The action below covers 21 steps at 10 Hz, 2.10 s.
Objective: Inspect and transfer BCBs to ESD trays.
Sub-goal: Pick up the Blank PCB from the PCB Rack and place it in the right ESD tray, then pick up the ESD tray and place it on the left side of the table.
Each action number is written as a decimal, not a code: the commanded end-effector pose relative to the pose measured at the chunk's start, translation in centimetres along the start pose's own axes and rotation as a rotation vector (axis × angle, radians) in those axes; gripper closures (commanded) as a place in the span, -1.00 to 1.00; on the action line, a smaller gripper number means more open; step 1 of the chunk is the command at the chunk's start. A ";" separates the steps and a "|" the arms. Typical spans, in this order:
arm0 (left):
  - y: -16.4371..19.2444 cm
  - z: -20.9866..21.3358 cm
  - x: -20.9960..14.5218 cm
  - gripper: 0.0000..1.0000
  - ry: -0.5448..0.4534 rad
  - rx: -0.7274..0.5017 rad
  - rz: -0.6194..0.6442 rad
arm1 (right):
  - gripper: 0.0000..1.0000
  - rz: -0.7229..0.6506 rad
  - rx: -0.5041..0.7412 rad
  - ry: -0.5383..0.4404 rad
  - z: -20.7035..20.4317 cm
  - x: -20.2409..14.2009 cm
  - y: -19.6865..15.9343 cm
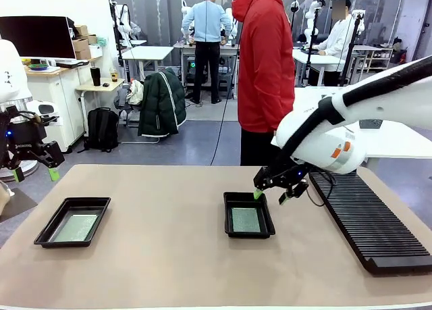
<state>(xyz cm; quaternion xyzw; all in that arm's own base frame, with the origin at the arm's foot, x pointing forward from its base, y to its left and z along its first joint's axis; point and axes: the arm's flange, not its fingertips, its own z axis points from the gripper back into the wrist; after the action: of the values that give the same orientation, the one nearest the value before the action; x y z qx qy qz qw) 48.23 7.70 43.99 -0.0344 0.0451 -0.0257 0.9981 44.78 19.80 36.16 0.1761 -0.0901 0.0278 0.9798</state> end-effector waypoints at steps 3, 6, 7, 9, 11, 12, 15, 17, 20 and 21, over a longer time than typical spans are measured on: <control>0.1 -0.2 -0.1 -1.00 -0.007 -0.003 0.004 | -1.00 0.017 -0.148 0.036 4.0 0.3 1.0; 0.1 -0.2 -0.1 -1.00 -0.007 -0.003 0.004 | -1.00 0.012 -0.196 0.050 5.4 0.3 0.9; 0.1 -0.2 -0.1 -1.00 -0.007 -0.003 0.004 | -1.00 0.009 -0.200 0.055 5.5 0.3 0.9; 0.1 -0.2 -0.1 -1.00 -0.007 -0.003 0.004 | -1.00 0.035 -0.159 0.041 4.9 0.1 0.8; 0.1 -0.2 -0.1 -1.00 -0.007 -0.003 0.004 | -1.00 0.035 -0.159 0.041 4.9 0.1 0.8; 0.1 -0.2 -0.1 -1.00 -0.007 -0.003 0.004 | -1.00 0.035 -0.159 0.041 4.9 0.1 0.8; 0.1 -0.2 -0.1 -1.00 -0.007 -0.003 0.004 | -1.00 0.035 -0.159 0.041 4.9 0.1 0.8; 0.1 -0.2 -0.1 -1.00 -0.007 -0.003 0.004 | -1.00 0.035 -0.159 0.041 4.9 0.1 0.8; 0.1 -0.2 -0.1 -1.00 -0.007 -0.003 0.004 | -1.00 0.035 -0.159 0.041 4.9 0.1 0.8; 0.1 -0.2 -0.1 -1.00 -0.007 -0.003 0.004 | -1.00 0.035 -0.159 0.041 4.9 0.1 0.8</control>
<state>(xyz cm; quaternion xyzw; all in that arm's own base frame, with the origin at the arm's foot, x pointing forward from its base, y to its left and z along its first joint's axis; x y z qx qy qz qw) 48.23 7.70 43.99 -0.0344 0.0451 -0.0256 0.9981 43.96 18.87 41.17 0.0924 -0.0716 0.0427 0.9922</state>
